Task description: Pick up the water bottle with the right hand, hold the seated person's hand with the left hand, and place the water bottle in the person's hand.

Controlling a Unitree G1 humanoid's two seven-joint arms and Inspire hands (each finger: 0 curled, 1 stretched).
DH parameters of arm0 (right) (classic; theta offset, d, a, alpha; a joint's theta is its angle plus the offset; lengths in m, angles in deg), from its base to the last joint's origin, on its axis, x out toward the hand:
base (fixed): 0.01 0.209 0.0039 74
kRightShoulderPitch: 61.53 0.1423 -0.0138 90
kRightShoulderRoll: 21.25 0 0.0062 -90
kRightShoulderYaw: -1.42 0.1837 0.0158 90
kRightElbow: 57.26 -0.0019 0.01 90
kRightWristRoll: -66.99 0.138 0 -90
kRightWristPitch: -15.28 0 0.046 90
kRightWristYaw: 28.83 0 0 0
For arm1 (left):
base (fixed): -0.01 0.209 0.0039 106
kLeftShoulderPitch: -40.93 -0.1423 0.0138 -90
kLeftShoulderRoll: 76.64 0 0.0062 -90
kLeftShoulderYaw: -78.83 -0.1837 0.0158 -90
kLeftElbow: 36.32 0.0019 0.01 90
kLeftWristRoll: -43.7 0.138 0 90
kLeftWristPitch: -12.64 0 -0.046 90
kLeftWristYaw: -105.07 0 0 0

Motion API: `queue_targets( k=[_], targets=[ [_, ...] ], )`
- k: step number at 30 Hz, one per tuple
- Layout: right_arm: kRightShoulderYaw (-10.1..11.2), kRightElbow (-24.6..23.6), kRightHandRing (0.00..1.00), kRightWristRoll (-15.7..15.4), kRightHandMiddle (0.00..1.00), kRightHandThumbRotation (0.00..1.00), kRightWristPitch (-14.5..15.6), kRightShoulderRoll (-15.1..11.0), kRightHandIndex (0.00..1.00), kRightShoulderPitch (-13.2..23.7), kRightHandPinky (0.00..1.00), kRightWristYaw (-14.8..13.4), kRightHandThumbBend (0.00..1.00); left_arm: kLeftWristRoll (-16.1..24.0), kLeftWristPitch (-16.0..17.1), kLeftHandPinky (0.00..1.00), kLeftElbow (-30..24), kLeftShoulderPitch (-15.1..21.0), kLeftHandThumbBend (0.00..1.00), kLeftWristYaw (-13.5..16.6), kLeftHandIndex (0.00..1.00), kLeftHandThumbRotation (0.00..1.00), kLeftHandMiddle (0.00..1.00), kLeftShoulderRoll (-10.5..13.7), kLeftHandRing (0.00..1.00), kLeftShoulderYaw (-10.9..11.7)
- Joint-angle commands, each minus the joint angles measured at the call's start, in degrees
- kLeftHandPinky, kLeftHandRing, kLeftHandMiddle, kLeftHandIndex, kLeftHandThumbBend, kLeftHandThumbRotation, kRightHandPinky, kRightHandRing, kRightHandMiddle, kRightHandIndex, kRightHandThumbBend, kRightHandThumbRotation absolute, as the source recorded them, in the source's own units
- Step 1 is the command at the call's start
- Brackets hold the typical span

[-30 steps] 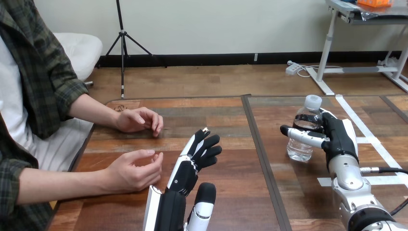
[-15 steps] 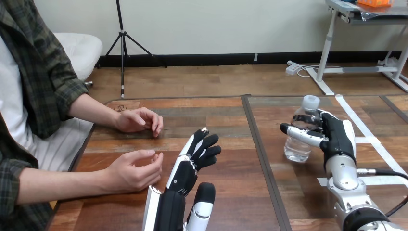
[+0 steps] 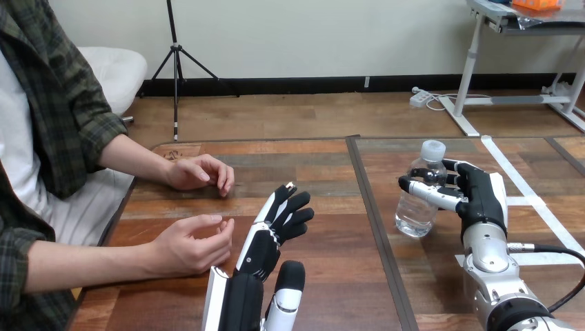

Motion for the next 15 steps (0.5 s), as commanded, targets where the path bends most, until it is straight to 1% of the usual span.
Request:
queue_targets(
  k=[1, 15],
  targets=[
    [0.66, 0.19, 0.60, 0.48, 0.63, 0.00, -1.47, 0.59, 0.65, 5.65, 0.55, -0.92, 0.72, -0.10, 0.52, 0.78, -1.86, -1.24, 0.49, 0.39, 0.90, 0.96, 0.86, -5.67, 0.81, 1.14],
    [0.85, 0.21, 0.57, 0.59, 0.60, 0.00, -1.45, 0.72, 0.61, 5.46, 0.52, -2.12, 0.72, -0.30, 0.01, 0.79, -2.34, -1.61, 0.50, 0.18, 0.90, 0.95, 0.86, -5.61, 0.82, 0.92]
  ],
)
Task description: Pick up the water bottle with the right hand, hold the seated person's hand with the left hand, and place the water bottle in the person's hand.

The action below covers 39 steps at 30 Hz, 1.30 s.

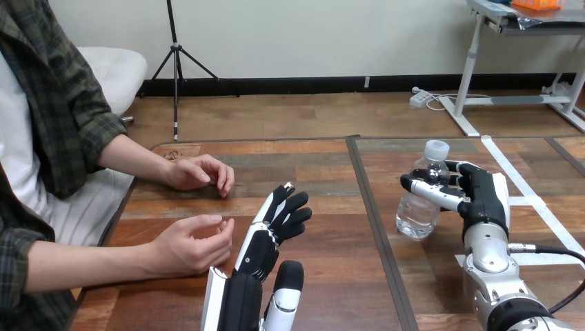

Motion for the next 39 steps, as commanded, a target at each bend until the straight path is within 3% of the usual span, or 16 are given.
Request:
queue_targets(
  k=[1, 19, 39],
  targets=[
    [0.72, 0.20, 0.56, 0.55, 0.59, 0.00, -1.48, 0.62, 0.61, 5.43, 0.52, -0.95, 0.72, -0.10, 0.09, 0.79, -2.32, -1.51, 0.50, 0.19, 0.90, 0.95, 0.86, -5.62, 0.82, 0.93],
    [0.27, 0.29, 0.54, -0.02, 0.58, 0.00, -1.85, 0.40, 0.59, 4.90, 0.48, -2.09, 0.73, -0.42, 0.33, 0.79, -1.97, -1.02, 0.49, 0.07, 0.90, 0.95, 0.86, -5.56, 0.82, 1.07],
    [0.32, -0.36, 0.53, 0.15, 0.57, 0.00, -5.78, 0.51, 0.58, 3.32, 0.48, -2.06, 0.73, 0.18, -0.16, 0.78, -2.33, -0.94, 0.47, 0.24, 0.91, 0.96, 0.86, -5.60, 0.82, 1.53]
  ],
)
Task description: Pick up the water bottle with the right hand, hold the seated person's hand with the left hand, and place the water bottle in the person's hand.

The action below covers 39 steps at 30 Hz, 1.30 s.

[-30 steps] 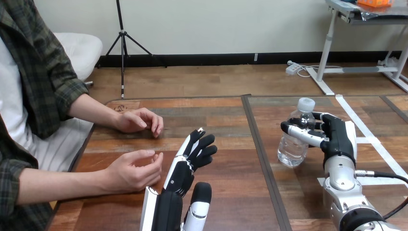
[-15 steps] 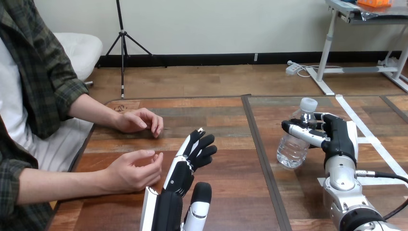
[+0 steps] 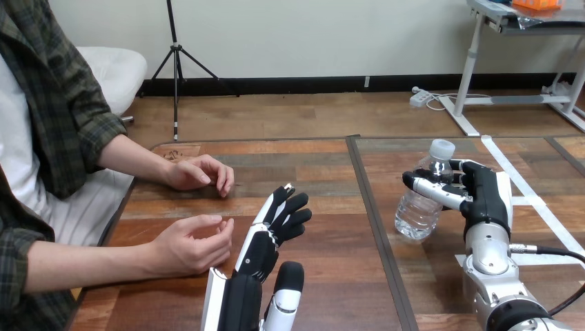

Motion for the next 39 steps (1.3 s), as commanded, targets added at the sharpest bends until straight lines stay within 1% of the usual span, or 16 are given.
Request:
queue_targets(
  k=[1, 5, 9, 13, 20, 23, 28, 32, 36, 39],
  targets=[
    [0.53, -1.14, 0.53, 0.41, 0.57, 0.00, -3.57, 0.51, 0.58, 3.35, 0.48, -0.30, 0.73, 0.04, -0.07, 0.78, -2.35, -0.74, 0.47, 0.25, 0.91, 0.96, 0.86, -5.62, 0.82, 1.21],
    [0.08, -1.43, 0.53, -0.06, 0.58, 0.00, -4.64, 0.55, 0.58, 2.97, 0.48, -0.76, 0.73, 0.33, -0.26, 0.79, -2.23, -0.71, 0.47, 0.48, 0.91, 0.98, 0.86, -5.59, 0.82, 1.61],
    [1.16, -1.98, 0.53, 1.40, 0.57, 0.00, -6.64, 0.91, 0.58, 2.38, 0.47, 0.61, 0.73, 0.41, -0.16, 0.78, -2.27, -0.40, 0.45, 0.82, 0.91, 0.98, 0.86, -5.72, 0.82, 2.29],
    [1.25, -2.08, 0.52, 1.78, 0.57, 0.00, -7.03, 0.95, 0.57, 2.27, 0.46, 0.78, 0.73, 0.14, 0.10, 0.78, -2.05, -0.31, 0.44, 0.65, 0.91, 0.98, 0.86, -5.45, 0.82, 2.62],
    [0.62, -2.75, 0.52, 1.43, 0.56, 0.00, -8.32, 0.73, 0.57, 1.69, 0.46, 0.60, 0.73, -1.69, 0.70, 0.78, -1.55, 0.26, 0.43, -0.10, 0.90, 0.92, 0.86, -5.09, 0.82, 2.95],
    [0.67, -3.17, 0.51, 1.56, 0.55, 0.00, -8.96, 0.83, 0.57, 1.45, 0.46, 0.54, 0.74, -3.37, 0.91, 0.80, -1.56, 0.41, 0.45, -1.04, 0.90, 0.89, 0.86, -4.69, 0.83, 2.63],
    [1.46, -3.98, 0.51, 2.72, 0.55, 0.00, -11.79, 1.22, 0.57, 0.52, 0.45, 1.71, 0.74, -3.17, 0.44, 0.80, -1.83, 0.06, 0.46, -1.35, 0.90, 0.87, 0.85, -4.53, 0.83, 3.35],
    [1.44, -4.43, 0.50, 2.83, 0.55, 0.00, -12.23, 1.42, 0.56, 0.24, 0.45, 1.43, 0.74, -3.63, -0.09, 0.80, -2.22, -0.04, 0.46, -1.97, 0.89, 0.86, 0.85, -4.29, 0.83, 3.49],
    [2.01, -4.99, 0.50, 3.46, 0.54, 0.00, -13.61, 1.76, 0.56, -0.28, 0.45, 2.24, 0.74, -3.17, -0.27, 0.79, -2.38, -0.27, 0.46, -2.09, 0.89, 0.86, 0.85, -4.27, 0.83, 3.90],
    [1.87, -5.32, 0.50, 3.16, 0.54, 0.00, -14.32, 1.81, 0.56, -0.59, 0.45, 2.07, 0.73, -3.86, -0.48, 0.79, -2.49, -0.15, 0.46, -2.72, 0.88, 0.86, 0.84, -4.13, 0.83, 3.89]
  ],
)
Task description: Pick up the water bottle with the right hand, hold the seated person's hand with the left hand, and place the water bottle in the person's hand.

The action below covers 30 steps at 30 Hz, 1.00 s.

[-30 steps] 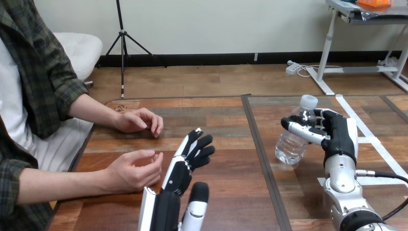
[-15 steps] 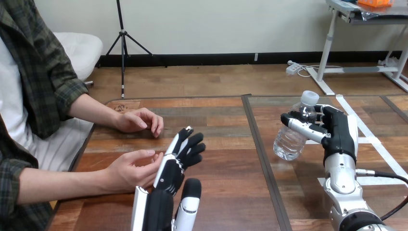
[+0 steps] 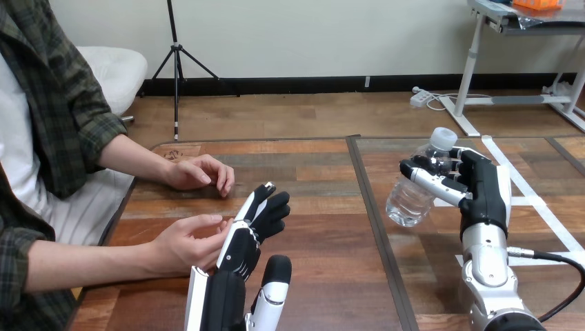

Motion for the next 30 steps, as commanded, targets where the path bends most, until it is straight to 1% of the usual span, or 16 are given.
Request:
queue_targets(
  k=[1, 5, 8, 9, 10, 12, 14, 15, 18, 19, 23, 24, 26, 27, 28, 30],
  targets=[
    [0.22, -4.38, 0.50, 0.30, 0.54, 0.00, -3.85, 0.31, 0.56, 1.82, 0.44, -0.23, 0.73, -1.20, -0.24, 0.79, -2.60, 0.12, 0.46, -0.96, 0.88, 0.86, 0.84, -4.19, 0.83, 1.13],
    [-0.30, -4.74, 0.49, -0.39, 0.54, 0.00, -3.80, 0.13, 0.56, 1.54, 0.44, -0.50, 0.73, -2.38, -0.63, 0.78, -3.03, 0.24, 0.46, -2.43, 0.87, 0.84, 0.84, -3.49, 0.83, 1.16],
    [0.12, -5.03, 0.49, 0.18, 0.54, 0.00, -4.99, 0.37, 0.56, 1.22, 0.43, 0.18, 0.73, -3.71, -2.30, 0.78, -4.38, -0.05, 0.48, -4.26, 0.87, 0.82, 0.85, -2.39, 0.84, 1.30],
    [0.09, -5.23, 0.49, 0.19, 0.54, 0.00, -5.14, 0.39, 0.56, 1.06, 0.43, 0.32, 0.73, -2.98, -3.92, 0.79, -5.43, -0.45, 0.48, -4.50, 0.87, 0.82, 0.85, -2.00, 0.84, 1.99],
    [0.02, -5.35, 0.49, 0.14, 0.54, 0.00, -5.17, 0.39, 0.56, 0.97, 0.43, 0.37, 0.73, -2.38, -5.04, 0.78, -6.15, -0.76, 0.51, -4.65, 0.86, 0.80, 0.85, -1.82, 0.84, 2.54],
    [0.09, -5.61, 0.49, 0.28, 0.54, 0.00, -5.46, 0.52, 0.56, 0.76, 0.43, 0.48, 0.73, -1.40, -7.12, 0.78, -7.73, -1.53, 0.52, -5.09, 0.86, 0.78, 0.85, -1.23, 0.84, 3.50],
    [0.26, -5.84, 0.49, 0.52, 0.54, 0.00, -5.76, 0.70, 0.56, 0.59, 0.43, 0.57, 0.73, -0.94, -8.49, 0.80, -8.95, -2.15, 0.53, -5.57, 0.86, 0.75, 0.86, -0.73, 0.85, 4.06],
    [0.18, -6.10, 0.49, 0.43, 0.54, 0.00, -5.96, 0.70, 0.56, 0.38, 0.43, 0.55, 0.73, 0.48, -9.53, 0.80, -9.89, -2.29, 0.53, -5.49, 0.86, 0.74, 0.86, -0.14, 0.86, 4.98],
    [0.12, -6.66, 0.49, 0.38, 0.54, 0.00, -6.55, 0.76, 0.56, -0.10, 0.42, 0.72, 0.73, 3.13, -11.45, 0.81, -11.71, -2.52, 0.54, -5.53, 0.87, 0.69, 0.87, 1.05, 0.86, 6.83],
    [0.20, -6.82, 0.48, 0.51, 0.54, 0.00, -6.85, 0.84, 0.56, -0.26, 0.42, 0.88, 0.72, 3.64, -11.88, 0.83, -12.14, -2.63, 0.54, -5.65, 0.87, 0.64, 0.88, 1.41, 0.87, 7.29],
    [0.04, -7.50, 0.48, 0.28, 0.53, 0.00, -7.54, 0.91, 0.56, -0.91, 0.43, 0.94, 0.72, 6.65, -13.78, 0.86, -14.27, -3.19, 0.56, -5.78, 0.88, 0.56, 0.89, 2.77, 0.88, 9.36],
    [-0.01, -7.80, 0.48, 0.21, 0.53, 0.00, -7.82, 0.94, 0.56, -1.19, 0.43, 0.97, 0.72, 8.26, -14.51, 0.86, -15.15, -3.41, 0.56, -5.60, 0.88, 0.54, 0.89, 3.30, 0.89, 10.19],
    [-0.06, -8.10, 0.48, 0.16, 0.53, 0.00, -8.13, 0.99, 0.56, -1.48, 0.43, 1.00, 0.72, 10.03, -15.39, 0.88, -16.15, -3.70, 0.57, -5.42, 0.88, 0.50, 0.90, 3.76, 0.89, 11.08],
    [-0.19, -8.43, 0.48, -0.02, 0.53, 0.00, -8.23, 0.98, 0.56, -1.79, 0.43, 0.91, 0.72, 11.43, -16.36, 0.88, -17.29, -4.10, 0.58, -5.52, 0.88, 0.48, 0.90, 4.40, 0.89, 11.94],
    [-0.28, -8.66, 0.49, -0.14, 0.53, 0.00, -8.27, 0.97, 0.56, -1.99, 0.43, 0.83, 0.73, 12.27, -17.01, 0.88, -18.05, -4.39, 0.60, -5.66, 0.88, 0.45, 0.91, 4.76, 0.90, 12.48],
    [-0.34, -9.21, 0.49, -0.17, 0.53, 0.00, -8.25, 1.02, 0.56, -2.40, 0.44, 0.87, 0.73, 13.41, -18.08, 0.87, -19.50, -5.00, 0.62, -6.07, 0.88, 0.43, 0.91, 5.42, 0.90, 13.40]
  ],
)
